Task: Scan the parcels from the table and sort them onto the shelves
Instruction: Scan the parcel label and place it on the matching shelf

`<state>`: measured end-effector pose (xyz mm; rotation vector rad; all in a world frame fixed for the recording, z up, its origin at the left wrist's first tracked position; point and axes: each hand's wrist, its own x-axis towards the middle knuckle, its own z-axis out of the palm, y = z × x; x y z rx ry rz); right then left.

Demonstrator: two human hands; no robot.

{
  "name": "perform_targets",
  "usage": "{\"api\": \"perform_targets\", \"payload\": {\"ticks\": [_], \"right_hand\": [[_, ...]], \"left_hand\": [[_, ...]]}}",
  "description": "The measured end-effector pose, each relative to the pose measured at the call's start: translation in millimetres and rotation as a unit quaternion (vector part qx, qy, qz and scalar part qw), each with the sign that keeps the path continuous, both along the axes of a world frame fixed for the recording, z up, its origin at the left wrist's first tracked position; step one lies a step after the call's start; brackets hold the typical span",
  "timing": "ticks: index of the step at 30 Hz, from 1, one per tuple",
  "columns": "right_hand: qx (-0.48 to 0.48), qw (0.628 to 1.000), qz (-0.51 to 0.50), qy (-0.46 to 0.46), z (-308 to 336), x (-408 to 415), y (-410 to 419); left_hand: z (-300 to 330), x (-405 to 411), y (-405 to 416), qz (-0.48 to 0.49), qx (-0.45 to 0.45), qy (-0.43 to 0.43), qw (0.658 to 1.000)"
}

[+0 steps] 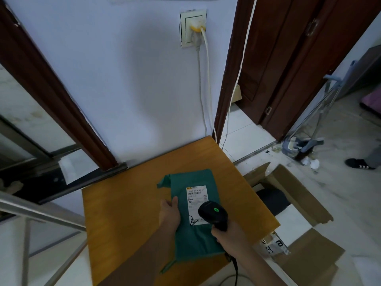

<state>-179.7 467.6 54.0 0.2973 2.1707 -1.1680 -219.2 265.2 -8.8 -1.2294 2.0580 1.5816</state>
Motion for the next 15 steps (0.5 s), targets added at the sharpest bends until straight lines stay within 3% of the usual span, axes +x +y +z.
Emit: {"api": "perform_targets", "payload": {"ticks": [4,9,15], "right_hand": [[-0.002,1.0,-0.017,-0.003,-5.3,1.8,-1.7],[0.012,0.999,-0.033,-0.016,-8.8,5.8,-2.1],[-0.015,0.999,-0.037,0.007,-1.4,8.8,-1.6]], "left_hand": [[-12.7,7.3,-2.9,0.032,0.128,-0.012,0.991],[-17.6,32.4,0.0,-0.011,0.287,-0.03,0.957],[-23.7,37.9,14.3,0.011,0.272,0.028,0.962]]}}
